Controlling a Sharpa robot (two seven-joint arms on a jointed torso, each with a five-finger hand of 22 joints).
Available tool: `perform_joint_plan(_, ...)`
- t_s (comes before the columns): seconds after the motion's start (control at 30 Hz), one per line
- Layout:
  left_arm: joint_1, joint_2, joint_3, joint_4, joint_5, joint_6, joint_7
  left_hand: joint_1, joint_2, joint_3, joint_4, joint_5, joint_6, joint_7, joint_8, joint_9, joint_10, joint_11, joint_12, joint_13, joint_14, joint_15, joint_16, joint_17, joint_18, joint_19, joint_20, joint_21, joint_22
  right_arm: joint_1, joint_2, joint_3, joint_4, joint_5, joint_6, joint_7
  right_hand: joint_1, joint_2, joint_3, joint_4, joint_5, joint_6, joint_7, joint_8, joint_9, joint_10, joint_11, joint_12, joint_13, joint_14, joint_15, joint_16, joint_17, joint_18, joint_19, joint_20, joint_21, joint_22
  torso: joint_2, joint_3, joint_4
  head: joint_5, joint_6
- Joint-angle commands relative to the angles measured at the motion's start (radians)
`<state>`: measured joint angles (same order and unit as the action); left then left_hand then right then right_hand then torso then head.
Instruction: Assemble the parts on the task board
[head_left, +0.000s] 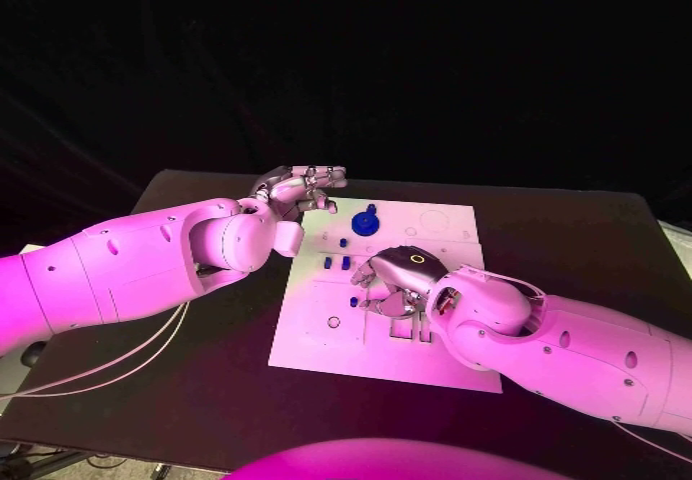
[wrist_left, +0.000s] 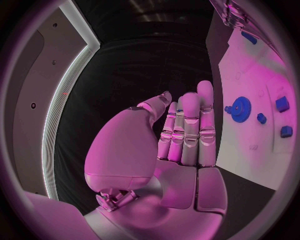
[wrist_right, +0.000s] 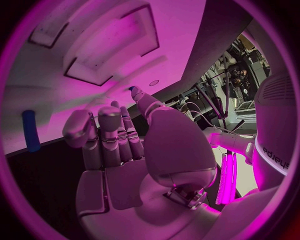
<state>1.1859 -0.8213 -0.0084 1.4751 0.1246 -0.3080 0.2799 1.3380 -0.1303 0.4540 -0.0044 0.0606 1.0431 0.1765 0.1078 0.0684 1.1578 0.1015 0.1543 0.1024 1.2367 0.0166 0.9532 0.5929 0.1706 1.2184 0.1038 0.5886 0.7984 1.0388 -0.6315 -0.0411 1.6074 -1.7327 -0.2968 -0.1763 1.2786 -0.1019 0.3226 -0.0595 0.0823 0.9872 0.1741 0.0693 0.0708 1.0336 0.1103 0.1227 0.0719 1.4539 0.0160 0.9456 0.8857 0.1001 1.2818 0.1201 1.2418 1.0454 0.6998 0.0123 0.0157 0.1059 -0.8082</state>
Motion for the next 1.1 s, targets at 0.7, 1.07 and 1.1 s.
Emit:
perform_joint_plan(0.7,0.0,0.0,0.0,0.0,-0.005,0.026,0.005,0.001,0.01,-0.006,-0.002,0.0,-0.007,0.002,0.006,-0.001,-0.008,0.001,0.006,0.0,-0.008,0.0,-0.004,-0.003,0.011,0.0,0.01,-0.004,-0.002,0.11,-0.233,0.03,0.08,0.091,0.009,-0.049,0.032,0.003,-0.024,-0.008,0.013,0.033,-0.022,0.006,0.001,-0.002,-0.013,0.041,-0.006,0.007,-0.007,0.008,-0.004,0.01,0.017,-0.01,0.01,0.018,0.001,0.0016,-0.0043,-0.03,0.026)
perform_joint_plan(1.07,0.0,0.0,0.0,-0.001,-0.005,0.029,0.006,0.001,0.01,-0.006,-0.002,0.0,-0.007,0.002,0.006,-0.001,-0.008,0.001,0.006,0.0,-0.008,0.0,-0.004,-0.003,0.011,0.0,0.01,-0.004,-0.002,0.111,-0.216,0.026,0.048,0.042,0.133,-0.069,0.039,0.005,-0.033,-0.009,0.005,0.035,-0.031,0.003,0.0,-0.015,-0.014,0.044,-0.007,0.005,-0.006,0.0,-0.016,0.012,0.01,-0.012,0.002,0.007,0.001,0.0009,-0.0017,-0.032,0.023)
perform_joint_plan(1.1,0.0,0.0,0.0,-0.001,-0.005,0.029,0.006,0.001,0.01,-0.006,-0.002,0.0,-0.007,0.002,0.006,-0.001,-0.008,0.001,0.006,0.0,-0.008,0.0,-0.004,-0.003,0.011,0.0,0.01,-0.004,-0.002,0.11,-0.212,0.026,0.046,0.041,0.142,-0.067,0.04,0.007,-0.033,-0.009,0.005,0.036,-0.032,0.003,0.001,-0.013,-0.015,0.046,-0.007,0.005,-0.007,0.0,-0.016,0.012,0.01,-0.013,0.002,0.007,0.001,0.0012,-0.0019,-0.031,0.023)
